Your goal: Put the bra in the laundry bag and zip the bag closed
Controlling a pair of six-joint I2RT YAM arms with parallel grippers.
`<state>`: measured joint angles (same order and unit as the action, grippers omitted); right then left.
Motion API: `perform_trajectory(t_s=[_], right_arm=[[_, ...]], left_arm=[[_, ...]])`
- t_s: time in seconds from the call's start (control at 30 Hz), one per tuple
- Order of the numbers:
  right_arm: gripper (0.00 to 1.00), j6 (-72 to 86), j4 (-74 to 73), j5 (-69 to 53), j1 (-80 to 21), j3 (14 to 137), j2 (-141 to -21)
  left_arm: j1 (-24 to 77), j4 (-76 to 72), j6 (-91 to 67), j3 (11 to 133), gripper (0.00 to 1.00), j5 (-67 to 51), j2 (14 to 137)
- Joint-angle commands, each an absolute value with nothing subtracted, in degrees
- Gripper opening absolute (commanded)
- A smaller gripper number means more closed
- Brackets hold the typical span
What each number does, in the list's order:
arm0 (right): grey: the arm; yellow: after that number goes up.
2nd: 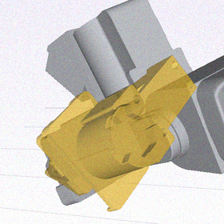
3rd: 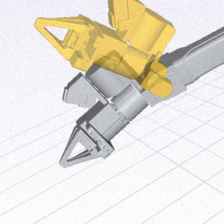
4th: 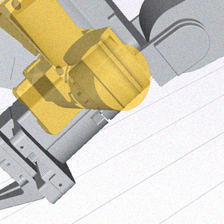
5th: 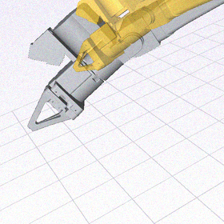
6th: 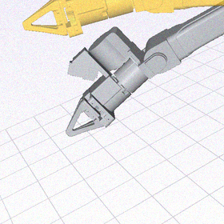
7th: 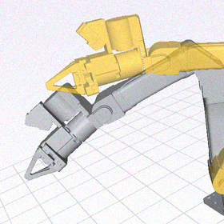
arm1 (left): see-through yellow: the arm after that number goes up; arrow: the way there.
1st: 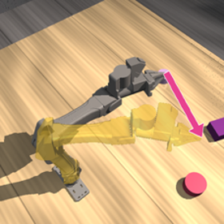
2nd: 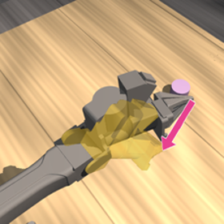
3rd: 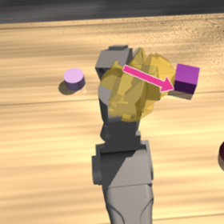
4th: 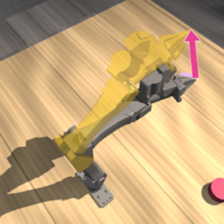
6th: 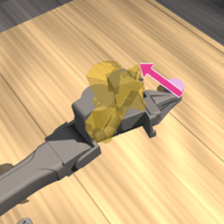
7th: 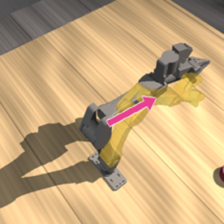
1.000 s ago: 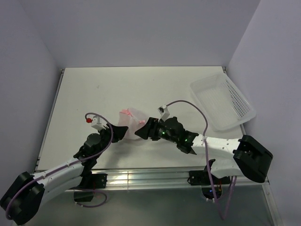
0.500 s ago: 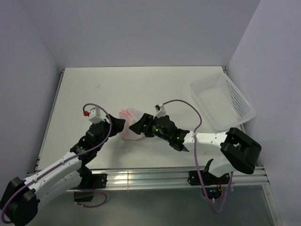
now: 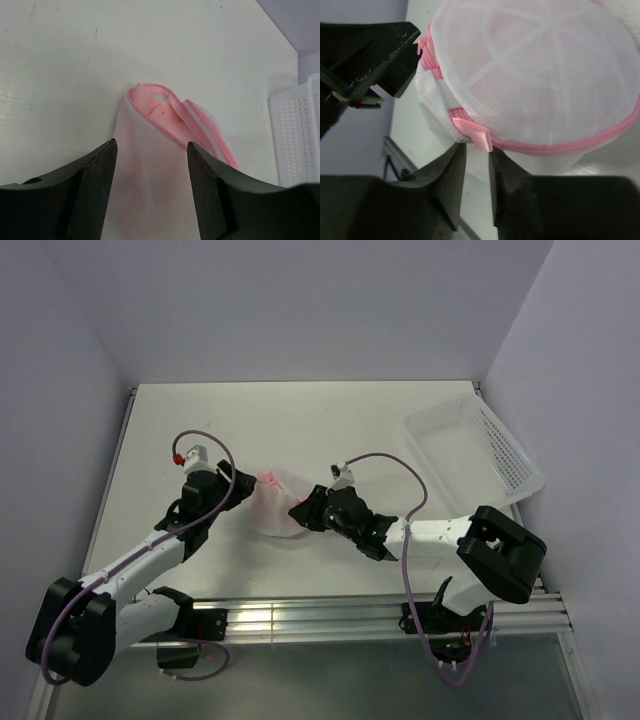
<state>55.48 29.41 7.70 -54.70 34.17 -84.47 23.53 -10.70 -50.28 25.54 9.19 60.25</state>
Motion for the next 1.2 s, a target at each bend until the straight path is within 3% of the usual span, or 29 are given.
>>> perform_trajectory(t_s=[0.0, 0.1, 0.3, 0.47, 0.6, 0.7, 0.77, 0.8, 0.83, 0.87, 0.9, 0.97, 1.07, 1.1, 1.17], right_arm=[[0.25, 51.6, 29.1, 9.9, -53.7, 35.2, -84.8], [0.11, 48.4, 29.1, 9.1, -52.8, 34.0, -84.4], [0.00, 42.4, 27.3, 8.3, -51.0, 31.0, -82.5], [0.00, 42.1, 25.2, 9.3, -50.7, 28.5, -80.2], [0.00, 42.3, 25.2, 8.3, -50.7, 27.0, -78.9], [0.00, 42.3, 26.4, 6.3, -50.9, 26.5, -77.7], [0.00, 42.5, 26.9, 4.6, -50.9, 26.3, -77.0], [0.07, 43.1, 27.2, 3.9, -51.2, 26.1, -76.1], [0.14, 43.6, 27.3, 3.0, -51.5, 25.8, -75.8], [0.34, 44.1, 27.3, 2.6, -51.6, 25.7, -75.4], [0.44, 45.3, 28.6, 1.9, -51.8, 24.8, -75.1], [0.55, 46.8, 30.8, -1.4, -51.9, 24.1, -75.6], [0.53, 47.8, 31.6, -1.7, -51.8, 24.5, -80.2], [0.50, 47.9, 31.3, -1.3, -51.7, 25.0, -81.2], [0.40, 49.1, 32.4, -2.5, -49.2, 24.6, -83.6]], left_arm=[[22.4, -16.7, -48.6, 28.5, 0.64, 2.2, 63.4], [22.2, -18.1, -48.5, 30.1, 0.62, 0.5, 67.3], [21.7, -25.6, -51.8, 29.0, 0.62, -4.0, 72.4], [21.7, -28.6, -53.2, 26.8, 0.62, -2.7, 70.5], [21.7, -27.0, -53.7, 26.2, 0.72, -1.0, 66.7], [21.7, -22.3, -53.3, 29.2, 0.73, -2.9, 69.4], [21.7, -21.7, -53.3, 30.1, 0.68, -4.0, 70.8], [21.7, -20.4, -53.3, 30.5, 0.64, -4.0, 71.8], [21.7, -20.0, -53.1, 30.4, 0.61, -3.8, 72.1], [21.7, -19.9, -53.1, 30.1, 0.58, -3.6, 72.2], [21.7, -19.9, -53.2, 29.9, 0.53, -3.3, 71.9], [21.7, -19.9, -53.1, 29.5, 0.49, -2.6, 71.8], [21.7, -21.5, -52.9, 29.8, 0.33, -4.3, 72.2], [21.7, -21.8, -52.9, 29.9, 0.18, -4.5, 72.2], [21.7, -21.6, -52.6, 29.9, 0.11, -4.7, 71.3]])
